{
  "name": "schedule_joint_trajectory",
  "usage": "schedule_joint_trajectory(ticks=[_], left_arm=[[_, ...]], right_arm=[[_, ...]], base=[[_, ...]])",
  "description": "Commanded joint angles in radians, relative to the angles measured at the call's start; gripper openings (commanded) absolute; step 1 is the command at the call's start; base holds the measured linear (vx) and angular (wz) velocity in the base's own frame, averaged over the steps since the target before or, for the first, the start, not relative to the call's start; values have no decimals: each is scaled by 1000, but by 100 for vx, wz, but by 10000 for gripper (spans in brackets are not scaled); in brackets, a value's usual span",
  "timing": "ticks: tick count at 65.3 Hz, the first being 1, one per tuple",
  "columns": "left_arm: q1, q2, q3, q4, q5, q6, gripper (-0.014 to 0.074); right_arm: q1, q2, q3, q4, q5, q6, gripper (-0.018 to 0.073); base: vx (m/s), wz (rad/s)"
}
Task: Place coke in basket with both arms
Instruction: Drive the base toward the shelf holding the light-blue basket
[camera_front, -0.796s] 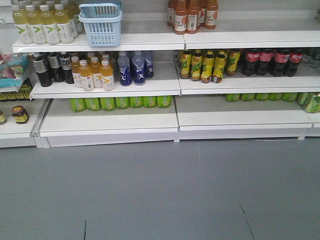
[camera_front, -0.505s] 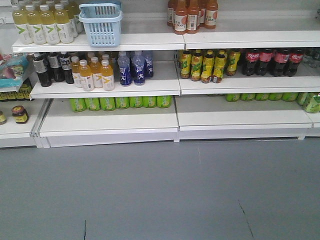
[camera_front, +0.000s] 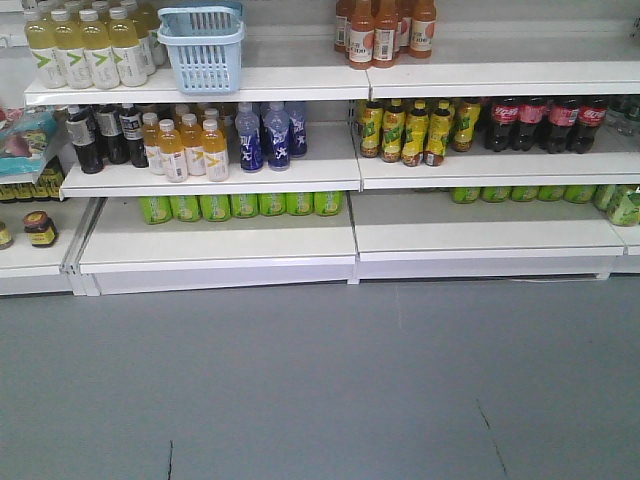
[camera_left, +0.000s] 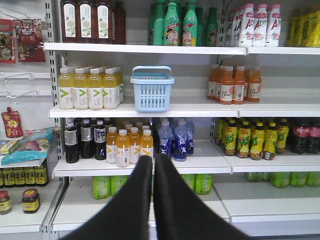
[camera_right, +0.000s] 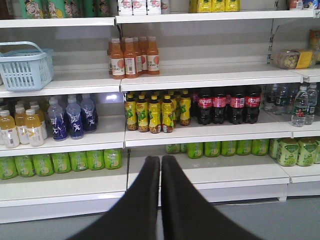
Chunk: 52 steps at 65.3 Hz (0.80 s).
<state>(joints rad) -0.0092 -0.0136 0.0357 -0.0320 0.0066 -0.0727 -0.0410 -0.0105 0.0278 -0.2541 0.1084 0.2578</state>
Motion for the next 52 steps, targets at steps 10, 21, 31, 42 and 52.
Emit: schedule_joint_trajectory(ticks=[10,21,31,42,52], left_arm=[[1,-13,-34,0,-72,-5,-6],[1,-13,-34,0,-72,-5,-6],[1,-13,-34,0,-72,-5,-6],[1,-13,-34,0,-72,-5,-6],[1,-13,-34,0,-72,-5,-6]], right_arm=[[-7,-13,8,-4,-68,-5,-5],[-7,-13,8,-4,-68,-5,-5],[-7,-13,8,-4,-68,-5,-5],[-7,-13,8,-4,-67,-5,-5],[-7,-13,8,-4,-67,-5,-5]], base=[[0,0],[1,3],[3,8],[5,8],[7,1]])
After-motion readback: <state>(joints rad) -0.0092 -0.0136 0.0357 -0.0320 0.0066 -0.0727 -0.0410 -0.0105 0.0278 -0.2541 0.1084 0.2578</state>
